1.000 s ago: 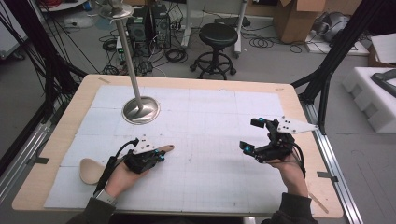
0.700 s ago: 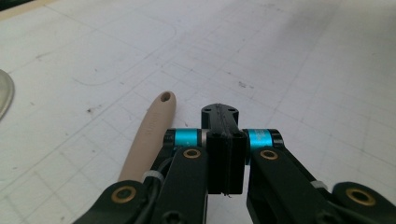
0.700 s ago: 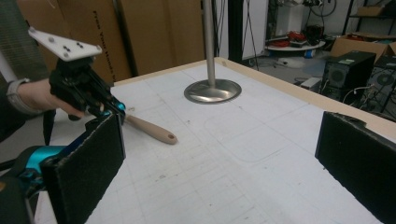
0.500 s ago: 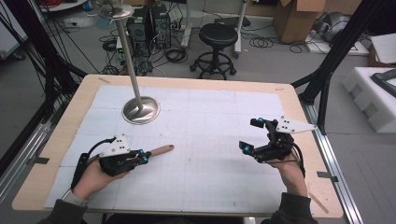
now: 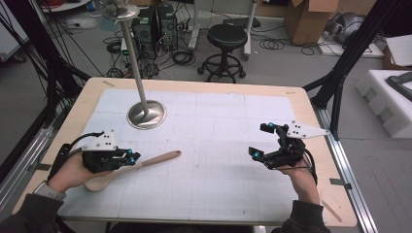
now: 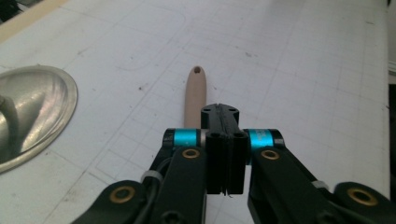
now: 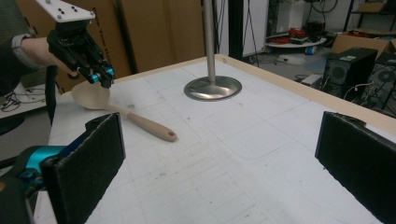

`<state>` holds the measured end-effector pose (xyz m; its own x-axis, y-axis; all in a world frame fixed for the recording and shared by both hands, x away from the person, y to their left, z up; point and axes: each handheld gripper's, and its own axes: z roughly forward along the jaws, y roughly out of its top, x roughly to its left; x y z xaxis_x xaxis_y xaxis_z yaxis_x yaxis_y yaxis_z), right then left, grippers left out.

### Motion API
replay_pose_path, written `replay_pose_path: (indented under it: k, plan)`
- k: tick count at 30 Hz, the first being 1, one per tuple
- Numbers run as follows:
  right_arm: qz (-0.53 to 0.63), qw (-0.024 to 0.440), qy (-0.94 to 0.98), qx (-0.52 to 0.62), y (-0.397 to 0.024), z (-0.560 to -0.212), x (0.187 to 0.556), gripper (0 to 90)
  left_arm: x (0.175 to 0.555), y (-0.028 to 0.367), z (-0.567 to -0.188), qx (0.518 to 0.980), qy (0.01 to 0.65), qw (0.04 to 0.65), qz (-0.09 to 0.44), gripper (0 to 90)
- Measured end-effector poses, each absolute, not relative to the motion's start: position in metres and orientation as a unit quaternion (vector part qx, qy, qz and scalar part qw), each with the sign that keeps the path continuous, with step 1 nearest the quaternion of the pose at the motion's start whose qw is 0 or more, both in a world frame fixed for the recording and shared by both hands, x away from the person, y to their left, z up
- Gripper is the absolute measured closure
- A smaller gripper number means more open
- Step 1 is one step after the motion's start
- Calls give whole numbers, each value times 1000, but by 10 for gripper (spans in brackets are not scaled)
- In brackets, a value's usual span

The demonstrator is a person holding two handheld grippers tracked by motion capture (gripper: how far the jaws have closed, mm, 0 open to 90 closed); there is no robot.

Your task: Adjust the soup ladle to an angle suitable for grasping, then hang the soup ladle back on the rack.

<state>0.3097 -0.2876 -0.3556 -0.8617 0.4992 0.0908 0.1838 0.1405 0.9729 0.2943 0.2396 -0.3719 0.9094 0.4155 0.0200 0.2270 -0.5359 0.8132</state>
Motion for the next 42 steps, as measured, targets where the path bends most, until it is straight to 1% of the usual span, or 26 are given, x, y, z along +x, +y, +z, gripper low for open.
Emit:
replay_pose_path:
  k: [1, 2, 3, 4, 5, 6, 7, 8, 10, 12, 14, 19, 24, 36, 42]
  plan:
    - [614, 128, 744, 230, -287, -356, 310, 4, 296, 243, -371, 873, 177, 442, 101, 824]
    - [613, 127, 745, 230, -287, -356, 310, 4, 299, 245, -371, 875, 171, 445, 88, 765]
    - [613, 127, 745, 230, -287, -356, 310, 4, 301, 247, -371, 877, 165, 443, 82, 629]
    - [613, 126, 745, 229, -287, -356, 310, 4, 302, 249, -371, 881, 158, 439, 78, 558]
    - [614, 129, 745, 227, -287, -356, 310, 4, 303, 250, -370, 885, 149, 436, 70, 532]
    - [614, 129, 745, 227, -287, -356, 310, 4, 304, 250, -370, 887, 149, 432, 62, 463]
    - [614, 129, 745, 228, -287, -356, 310, 4, 306, 250, -369, 891, 148, 425, 53, 368]
    - [613, 128, 745, 229, -287, -356, 310, 4, 307, 250, -369, 902, 142, 405, 48, 298]
    - [613, 125, 745, 230, -287, -356, 310, 4, 311, 249, -368, 914, 137, 381, 43, 245]
    - [614, 125, 744, 231, -287, -356, 310, 4, 315, 248, -369, 923, 145, 355, 31, 161]
    - [613, 124, 745, 233, -287, -356, 311, 4, 319, 248, -369, 930, 144, 336, 38, 149]
    - [612, 125, 745, 235, -289, -357, 313, 4, 332, 250, -374, 932, 154, 326, 22, 150]
    - [611, 125, 745, 239, -291, -358, 315, 4, 336, 248, -378, 937, 163, 309, 19, 152]
    - [610, 124, 745, 239, -291, -359, 315, 4, 337, 234, -386, 953, 148, 262, 18, 224]
    - [611, 126, 744, 237, -291, -358, 315, 4, 339, 229, -389, 958, 143, 247, 7, 289]
